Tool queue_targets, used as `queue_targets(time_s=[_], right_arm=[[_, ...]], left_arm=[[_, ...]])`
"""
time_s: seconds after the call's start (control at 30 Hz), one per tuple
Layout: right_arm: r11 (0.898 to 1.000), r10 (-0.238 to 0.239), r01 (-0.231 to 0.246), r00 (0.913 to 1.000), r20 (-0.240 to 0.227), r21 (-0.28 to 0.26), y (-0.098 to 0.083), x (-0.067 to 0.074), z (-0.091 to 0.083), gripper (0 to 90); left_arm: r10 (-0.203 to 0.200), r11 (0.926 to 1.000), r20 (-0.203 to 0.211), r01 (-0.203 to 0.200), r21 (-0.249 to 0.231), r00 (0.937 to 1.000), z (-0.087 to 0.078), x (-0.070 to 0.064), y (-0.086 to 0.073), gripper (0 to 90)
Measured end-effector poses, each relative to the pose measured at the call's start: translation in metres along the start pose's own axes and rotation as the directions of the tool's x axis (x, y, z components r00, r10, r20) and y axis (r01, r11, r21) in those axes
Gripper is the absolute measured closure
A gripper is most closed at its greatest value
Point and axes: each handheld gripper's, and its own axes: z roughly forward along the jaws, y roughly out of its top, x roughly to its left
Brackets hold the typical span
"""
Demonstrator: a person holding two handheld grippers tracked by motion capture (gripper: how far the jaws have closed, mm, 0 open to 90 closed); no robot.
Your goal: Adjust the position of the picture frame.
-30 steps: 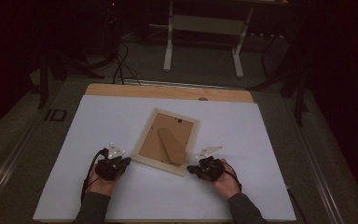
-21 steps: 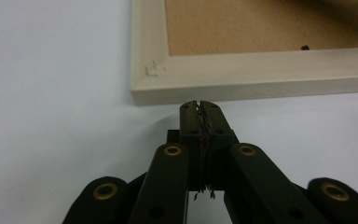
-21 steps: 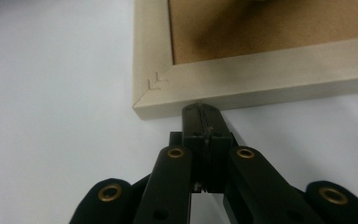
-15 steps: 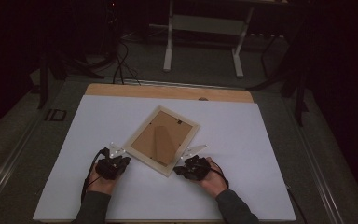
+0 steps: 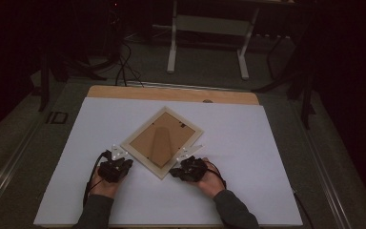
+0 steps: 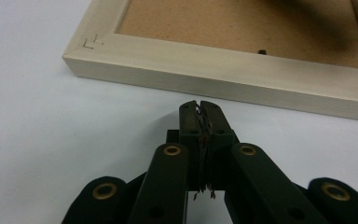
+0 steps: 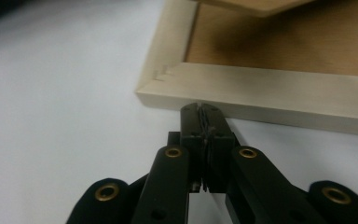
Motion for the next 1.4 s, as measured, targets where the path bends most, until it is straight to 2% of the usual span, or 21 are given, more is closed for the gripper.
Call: queue_targets(time_s=[0.03,0.1,0.2,0.23,0.27,0.47,0.5,0.53,0.57,0.6,0.63,0.67,0.73,0.93,1.1,1.27,1.4], right_arm=[[1.000,0.000,0.000,1.0000,0.000,0.000,0.000,0.000,0.000,88.1],[0.999,0.025,-0.024,0.9984,0.051,-0.027,-0.002,-0.016,-0.012,88.6],[0.998,0.041,-0.036,0.9934,0.107,-0.051,-0.002,-0.028,-0.020,89.7],[0.998,0.041,-0.036,0.9934,0.107,-0.051,-0.002,-0.028,-0.020,89.7],[0.996,0.063,-0.053,0.9881,0.140,-0.071,-0.002,-0.037,-0.024,89.9],[0.988,0.130,-0.106,0.9636,0.234,-0.115,0.000,-0.064,-0.037,90.0],[0.986,0.139,-0.110,0.9569,0.255,-0.125,0.000,-0.068,-0.038,90.0],[0.986,0.139,-0.110,0.9569,0.255,-0.125,0.000,-0.068,-0.038,90.0],[0.984,0.148,-0.114,0.9489,0.279,-0.135,0.002,-0.071,-0.040,90.0],[0.984,0.148,-0.114,0.9489,0.279,-0.135,0.002,-0.071,-0.040,90.0],[0.981,0.162,-0.122,0.9405,0.299,-0.148,0.003,-0.075,-0.042,90.0],[0.976,0.185,-0.135,0.9270,0.326,-0.170,0.007,-0.084,-0.043,90.0],[0.970,0.211,-0.156,0.9187,0.334,-0.185,0.011,-0.090,-0.043,90.0],[0.969,0.230,-0.179,0.9073,0.352,-0.173,0.025,-0.103,-0.031,90.0],[0.970,0.240,-0.203,0.8970,0.371,-0.136,0.034,-0.109,-0.019,90.0],[0.979,0.204,-0.193,0.8868,0.415,-0.070,0.039,-0.111,-0.006,90.0],[0.974,0.221,-0.217,0.8794,0.421,-0.060,0.042,-0.115,-0.004,90.0]], left_arm=[[-0.012,0.9999,0.000,0.012,-0.004,0.9999,0.001,0.000,0.001,88.5],[-0.021,0.9997,0.001,0.021,-0.015,0.9998,0.003,-0.001,0.002,87.6],[-0.028,0.9995,0.005,0.028,-0.014,0.9996,0.004,-0.001,0.002,87.2],[-0.031,0.9995,0.006,0.031,-0.010,0.9995,0.004,0.000,0.002,87.2],[-0.038,0.9992,0.004,0.039,-0.010,0.9993,0.005,0.000,0.002,87.0],[-0.029,0.9995,-0.003,0.029,-0.013,0.9996,0.006,-0.002,0.003,90.0],[-0.026,0.9995,-0.004,0.026,-0.018,0.9997,0.006,-0.002,0.003,90.0],[-0.026,0.9995,-0.004,0.026,-0.018,0.9997,0.006,-0.002,0.003,90.0],[-0.024,0.9995,-0.003,0.024,-0.021,0.9997,0.006,-0.003,0.003,90.0],[-0.024,0.9995,-0.003,0.024,-0.021,0.9997,0.006,-0.003,0.003,90.0],[-0.019,0.9997,-0.003,0.019,-0.013,0.9998,0.008,-0.004,0.004,90.0],[-0.017,0.9998,-0.004,0.017,-0.014,0.9998,0.008,-0.005,0.004,90.0],[-0.017,0.9998,-0.003,0.017,-0.013,0.9999,0.008,-0.005,0.004,90.0],[-0.006,0.9999,-0.001,0.006,-0.011,1.0000,0.008,-0.006,0.005,90.0],[0.005,1.0000,-0.008,-0.005,-0.008,1.0000,0.010,-0.010,0.006,90.0],[0.005,1.0000,-0.007,-0.005,-0.007,1.0000,0.010,-0.009,0.007,90.0],[0.003,1.0000,-0.007,-0.003,-0.004,1.0000,0.010,-0.009,0.007,90.0]])
